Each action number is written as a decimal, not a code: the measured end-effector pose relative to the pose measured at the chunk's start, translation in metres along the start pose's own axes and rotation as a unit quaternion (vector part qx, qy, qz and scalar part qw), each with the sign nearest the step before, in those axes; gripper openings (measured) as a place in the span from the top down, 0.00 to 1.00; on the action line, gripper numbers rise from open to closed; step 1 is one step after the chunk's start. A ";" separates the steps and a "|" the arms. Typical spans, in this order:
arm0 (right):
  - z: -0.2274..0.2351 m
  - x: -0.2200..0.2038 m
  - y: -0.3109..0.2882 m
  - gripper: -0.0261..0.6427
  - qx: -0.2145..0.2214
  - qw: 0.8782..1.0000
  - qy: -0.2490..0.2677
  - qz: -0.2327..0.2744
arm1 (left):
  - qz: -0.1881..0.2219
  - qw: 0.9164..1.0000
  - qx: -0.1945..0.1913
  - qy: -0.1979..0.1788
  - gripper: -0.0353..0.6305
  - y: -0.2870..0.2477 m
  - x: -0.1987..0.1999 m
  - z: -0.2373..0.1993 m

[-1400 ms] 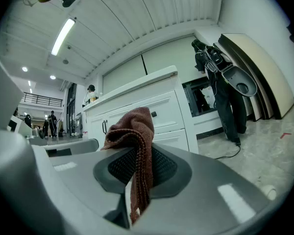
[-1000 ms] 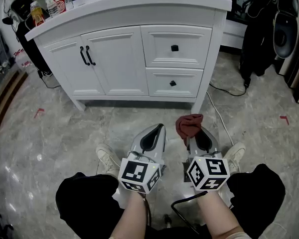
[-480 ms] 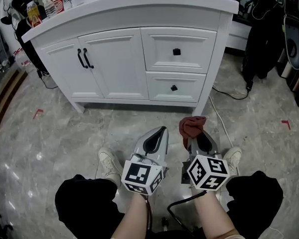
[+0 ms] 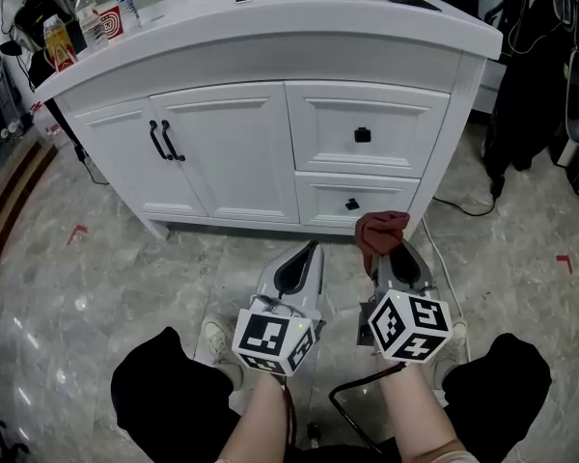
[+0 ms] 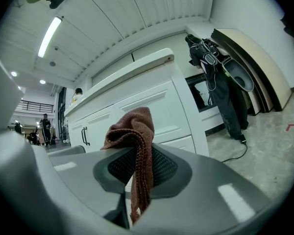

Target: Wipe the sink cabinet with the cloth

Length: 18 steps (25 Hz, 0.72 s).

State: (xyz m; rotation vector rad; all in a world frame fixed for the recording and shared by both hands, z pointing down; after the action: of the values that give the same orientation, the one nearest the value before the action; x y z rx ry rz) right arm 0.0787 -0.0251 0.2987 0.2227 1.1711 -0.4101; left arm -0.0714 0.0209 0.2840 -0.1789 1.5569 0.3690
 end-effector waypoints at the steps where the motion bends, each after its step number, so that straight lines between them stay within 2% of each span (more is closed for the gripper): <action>1: -0.003 0.001 -0.011 0.83 0.004 1.000 0.001 0.001 | -0.002 1.000 -0.001 -0.003 0.95 -0.005 -0.001 -0.007; 11: -0.050 0.037 -0.119 0.83 0.064 0.997 0.036 0.038 | 0.002 1.000 0.011 -0.021 0.95 -0.052 -0.001 -0.081; 18: -0.091 0.063 -0.177 0.83 0.111 0.990 0.060 0.069 | 0.010 1.000 0.009 -0.026 0.95 -0.081 0.000 -0.122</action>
State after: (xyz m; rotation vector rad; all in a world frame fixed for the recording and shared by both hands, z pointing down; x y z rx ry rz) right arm -0.0526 -0.1633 0.2134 0.5253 1.2200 -0.4085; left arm -0.1585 -0.0967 0.2724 -0.1398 1.5103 0.3728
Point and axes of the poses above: the fingertips, and each gripper's own axes: y backward along the fingers, z to its right, x out of its top, the point moved 5 cm from there along y, backward along the fingers, and after that the axes turned 5 degrees about -y, right-handed, at the moved point
